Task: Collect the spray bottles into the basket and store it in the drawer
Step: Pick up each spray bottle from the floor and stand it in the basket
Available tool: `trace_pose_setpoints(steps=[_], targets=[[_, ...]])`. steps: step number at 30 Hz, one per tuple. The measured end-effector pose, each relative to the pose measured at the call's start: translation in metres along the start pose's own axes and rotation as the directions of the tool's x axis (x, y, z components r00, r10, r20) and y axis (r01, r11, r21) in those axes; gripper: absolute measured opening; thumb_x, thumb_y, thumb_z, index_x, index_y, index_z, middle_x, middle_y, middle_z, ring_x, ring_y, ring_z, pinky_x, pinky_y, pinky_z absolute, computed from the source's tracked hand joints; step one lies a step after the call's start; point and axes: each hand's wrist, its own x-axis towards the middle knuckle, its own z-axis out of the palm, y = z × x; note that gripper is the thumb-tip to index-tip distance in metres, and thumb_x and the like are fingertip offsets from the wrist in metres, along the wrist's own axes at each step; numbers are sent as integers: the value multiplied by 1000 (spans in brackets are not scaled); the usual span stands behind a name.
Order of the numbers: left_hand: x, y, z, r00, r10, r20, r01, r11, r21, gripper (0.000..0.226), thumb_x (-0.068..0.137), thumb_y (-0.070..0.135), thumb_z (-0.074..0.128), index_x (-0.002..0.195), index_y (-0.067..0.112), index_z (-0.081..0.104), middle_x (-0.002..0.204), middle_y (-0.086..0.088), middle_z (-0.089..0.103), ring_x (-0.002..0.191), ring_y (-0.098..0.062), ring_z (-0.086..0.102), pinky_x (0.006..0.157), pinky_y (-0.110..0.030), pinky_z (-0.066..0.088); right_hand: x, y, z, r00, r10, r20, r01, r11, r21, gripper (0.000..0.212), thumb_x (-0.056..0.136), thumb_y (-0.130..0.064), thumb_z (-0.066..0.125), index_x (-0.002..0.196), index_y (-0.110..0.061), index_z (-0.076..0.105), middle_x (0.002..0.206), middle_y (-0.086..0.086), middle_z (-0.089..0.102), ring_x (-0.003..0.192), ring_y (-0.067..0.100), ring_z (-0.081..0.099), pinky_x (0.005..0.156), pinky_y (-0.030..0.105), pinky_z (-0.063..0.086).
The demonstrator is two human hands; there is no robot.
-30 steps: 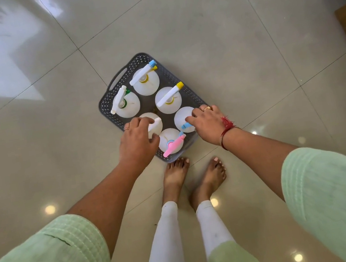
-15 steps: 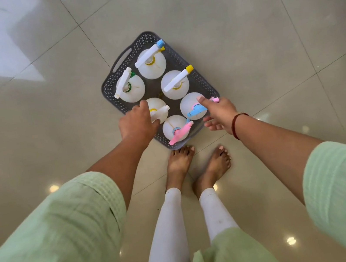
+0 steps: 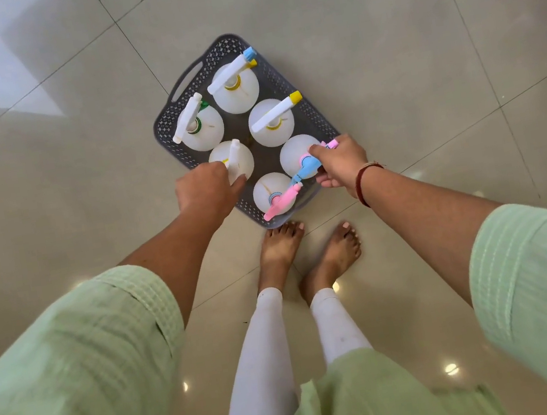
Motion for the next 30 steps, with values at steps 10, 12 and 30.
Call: trace_pose_setpoints(steps=[10, 12, 30], targets=[[-53, 29, 22, 988, 115, -104, -136, 963, -234, 47, 82, 62, 51, 90, 16, 50, 88, -4, 62, 77, -29, 60, 62, -35, 42, -9, 10, 3, 988, 148, 47, -148, 989, 0, 45, 83, -51, 57, 82, -7, 60, 59, 5, 61, 47, 19, 59, 47, 22, 50], [-51, 43, 33, 984, 176, 21, -174, 983, -63, 52, 80, 66, 50, 94, 16, 52, 86, -2, 61, 78, -28, 62, 64, -32, 39, -8, 10, 5, 990, 131, 55, -130, 991, -22, 35, 82, -39, 56, 78, -5, 61, 52, 4, 59, 41, 19, 55, 43, 19, 46], [-30, 35, 35, 939, 335, 84, -345, 906, 246, 33, 90, 40, 50, 107, 11, 53, 90, -8, 65, 80, -29, 64, 64, -29, 33, -13, 0, 6, 993, 116, -18, -115, 992, 55, 36, 87, -28, 52, 97, 4, 64, 57, 9, 62, 45, 19, 57, 53, 28, 56]])
